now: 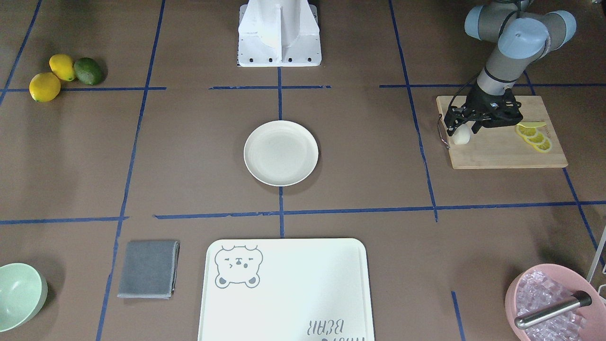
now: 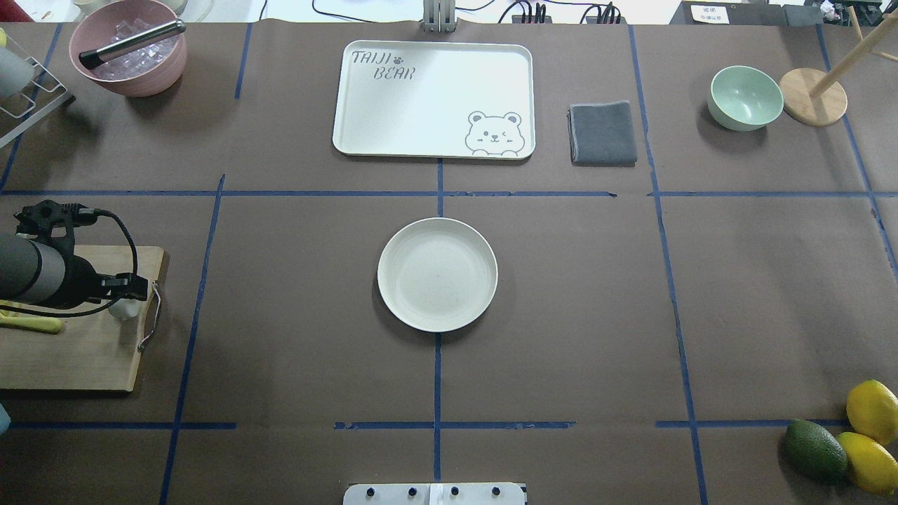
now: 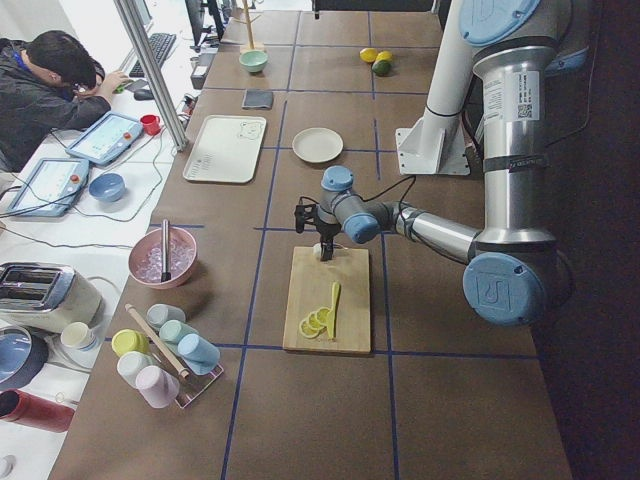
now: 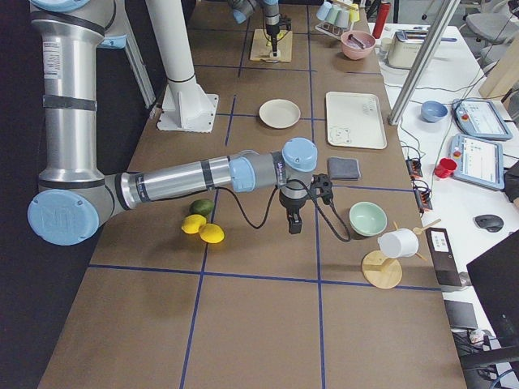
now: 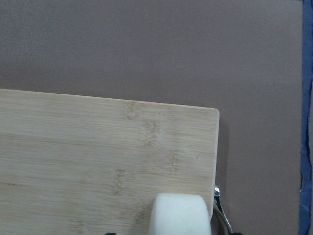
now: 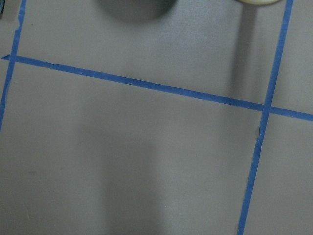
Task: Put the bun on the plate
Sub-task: 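Close the left gripper on the white bun, then lift the bun with the left gripper and carry it over the plate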
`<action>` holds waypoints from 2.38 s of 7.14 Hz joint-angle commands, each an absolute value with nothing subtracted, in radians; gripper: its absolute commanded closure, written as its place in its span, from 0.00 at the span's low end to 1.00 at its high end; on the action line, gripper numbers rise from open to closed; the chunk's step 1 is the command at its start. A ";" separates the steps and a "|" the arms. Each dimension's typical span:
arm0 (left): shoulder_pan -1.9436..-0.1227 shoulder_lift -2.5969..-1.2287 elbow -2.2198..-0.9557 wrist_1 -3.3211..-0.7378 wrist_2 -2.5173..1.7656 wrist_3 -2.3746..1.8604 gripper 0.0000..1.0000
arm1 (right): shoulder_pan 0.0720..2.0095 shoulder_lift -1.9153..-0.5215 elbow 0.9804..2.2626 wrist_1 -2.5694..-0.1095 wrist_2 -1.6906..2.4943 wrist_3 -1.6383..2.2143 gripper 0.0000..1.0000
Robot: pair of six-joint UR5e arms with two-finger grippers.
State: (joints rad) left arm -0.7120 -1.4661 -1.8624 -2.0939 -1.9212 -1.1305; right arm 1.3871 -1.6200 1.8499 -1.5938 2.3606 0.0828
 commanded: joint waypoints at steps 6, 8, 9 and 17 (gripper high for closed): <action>-0.715 -1.460 -1.865 -2.094 -1.921 -1.129 0.60 | 1.393 -1.623 1.853 -1.594 2.368 0.083 0.00; -0.718 -1.459 -1.870 -2.094 -1.928 -1.121 0.64 | 1.397 -1.621 1.855 -1.594 2.370 0.083 0.00; -0.724 -1.460 -1.884 -2.085 -1.931 -1.118 0.65 | 1.407 -1.623 1.855 -1.594 2.372 0.081 0.00; -0.711 -1.965 -2.007 -1.471 -1.993 -1.234 0.68 | 1.528 -1.715 1.815 -1.594 2.372 -0.061 0.00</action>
State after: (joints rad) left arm -0.7518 -1.8211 -2.0113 -1.5978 -1.9975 -1.1754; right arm 1.5044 -1.7021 1.8319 -1.5938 2.3711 -0.0304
